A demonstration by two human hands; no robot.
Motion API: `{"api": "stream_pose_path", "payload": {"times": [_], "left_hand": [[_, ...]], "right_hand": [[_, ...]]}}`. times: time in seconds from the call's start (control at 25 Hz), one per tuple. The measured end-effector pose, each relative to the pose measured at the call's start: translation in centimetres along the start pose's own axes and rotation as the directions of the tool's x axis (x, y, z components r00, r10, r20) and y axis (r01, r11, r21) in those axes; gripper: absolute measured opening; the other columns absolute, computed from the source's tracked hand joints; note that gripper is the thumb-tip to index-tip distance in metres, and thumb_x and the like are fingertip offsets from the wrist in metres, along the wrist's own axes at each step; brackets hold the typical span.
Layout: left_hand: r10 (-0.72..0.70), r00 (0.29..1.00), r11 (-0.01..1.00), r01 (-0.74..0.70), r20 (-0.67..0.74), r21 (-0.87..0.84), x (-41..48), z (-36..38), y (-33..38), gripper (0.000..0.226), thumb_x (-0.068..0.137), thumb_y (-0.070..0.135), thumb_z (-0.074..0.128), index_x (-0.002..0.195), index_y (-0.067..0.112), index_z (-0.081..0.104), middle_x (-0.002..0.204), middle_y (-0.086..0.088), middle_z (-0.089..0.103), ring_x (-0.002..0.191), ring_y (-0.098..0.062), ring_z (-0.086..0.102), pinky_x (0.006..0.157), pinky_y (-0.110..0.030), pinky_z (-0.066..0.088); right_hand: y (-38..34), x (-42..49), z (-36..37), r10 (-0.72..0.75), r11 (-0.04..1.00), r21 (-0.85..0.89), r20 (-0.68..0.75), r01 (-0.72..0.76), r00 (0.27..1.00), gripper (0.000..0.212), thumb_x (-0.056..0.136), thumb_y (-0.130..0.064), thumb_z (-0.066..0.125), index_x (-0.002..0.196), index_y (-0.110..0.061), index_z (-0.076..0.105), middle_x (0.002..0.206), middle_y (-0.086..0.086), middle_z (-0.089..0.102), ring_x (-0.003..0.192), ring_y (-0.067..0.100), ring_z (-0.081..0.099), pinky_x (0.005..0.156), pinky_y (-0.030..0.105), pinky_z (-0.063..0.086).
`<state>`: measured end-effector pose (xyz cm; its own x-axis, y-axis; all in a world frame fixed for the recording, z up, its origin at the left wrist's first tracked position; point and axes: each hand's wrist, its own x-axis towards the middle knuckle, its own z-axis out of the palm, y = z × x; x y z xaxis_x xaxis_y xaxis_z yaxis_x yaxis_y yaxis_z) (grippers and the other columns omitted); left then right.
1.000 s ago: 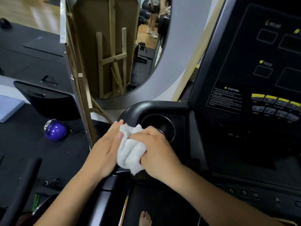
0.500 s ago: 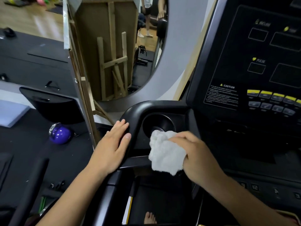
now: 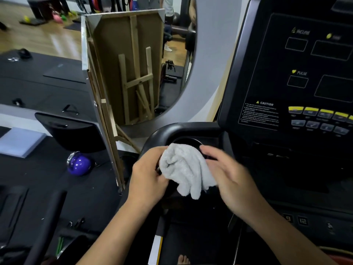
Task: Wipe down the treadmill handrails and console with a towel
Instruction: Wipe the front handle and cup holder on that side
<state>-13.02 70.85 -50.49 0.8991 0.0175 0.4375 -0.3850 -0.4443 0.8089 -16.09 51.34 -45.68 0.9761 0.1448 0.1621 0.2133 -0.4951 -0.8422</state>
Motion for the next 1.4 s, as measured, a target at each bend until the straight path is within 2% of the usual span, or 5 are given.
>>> {"api": "stream_pose_path", "payload": {"times": [0.2,0.36,0.6,1.16,1.4], "left_hand": [[-0.082,0.991,0.982,0.098,0.104,-0.159,0.5,0.1,0.9,0.024,0.083,0.006,0.075,0.098,0.023,0.065,0.094,0.014,0.072,0.085,-0.007,0.069,0.075,-0.028,0.055],[-0.241,0.95,0.919,0.157,0.198,0.362,1.5,-1.0,-2.6,0.05,0.094,0.034,0.062,0.14,0.019,0.048,0.154,0.002,0.041,0.143,-0.012,0.034,0.119,-0.037,0.028],[-0.305,0.906,0.889,0.16,0.294,0.429,1.1,-0.6,-4.0,0.064,0.097,0.044,0.051,0.154,0.025,0.028,0.165,0.005,0.01,0.152,-0.009,0.0,0.124,-0.038,0.013],[-0.291,0.921,0.897,0.169,0.26,0.408,1.7,-0.5,-4.3,0.059,0.094,0.041,0.057,0.147,0.028,0.036,0.163,0.011,0.017,0.151,-0.006,0.008,0.118,-0.033,0.024],[-0.28,0.926,0.91,0.171,0.255,0.378,1.7,-0.8,-4.6,0.061,0.093,0.042,0.058,0.148,0.029,0.036,0.163,0.01,0.018,0.151,-0.006,0.009,0.121,-0.032,0.021]], "right_hand": [[0.0,1.5,1.2,-0.118,0.955,-0.275,-0.013,0.11,0.993,0.059,0.079,-0.005,0.055,0.13,-0.034,0.058,0.135,-0.009,0.046,0.12,0.007,0.051,0.1,0.022,0.044],[-0.2,6.4,-0.9,-0.386,0.784,-0.591,-0.223,0.191,0.895,0.046,0.078,0.004,0.055,0.118,-0.015,0.068,0.13,0.01,0.05,0.113,0.03,0.056,0.094,0.036,0.051],[5.5,10.5,3.6,0.3,0.708,-0.69,0.485,0.149,0.822,0.027,0.088,-0.008,0.05,0.107,-0.019,0.067,0.119,0.008,0.052,0.111,0.037,0.055,0.088,0.039,0.048],[4.4,17.2,4.9,0.62,0.524,-0.782,0.622,0.338,0.478,0.066,0.083,0.007,0.033,0.128,-0.035,0.057,0.125,0.001,0.044,0.106,0.024,0.048,0.086,0.031,0.047],[3.0,15.8,8.2,0.689,0.077,-0.629,0.594,0.774,0.414,0.024,0.075,-0.008,0.071,0.098,-0.014,0.071,0.104,0.005,0.063,0.103,0.027,0.063,0.086,0.032,0.051]]}}
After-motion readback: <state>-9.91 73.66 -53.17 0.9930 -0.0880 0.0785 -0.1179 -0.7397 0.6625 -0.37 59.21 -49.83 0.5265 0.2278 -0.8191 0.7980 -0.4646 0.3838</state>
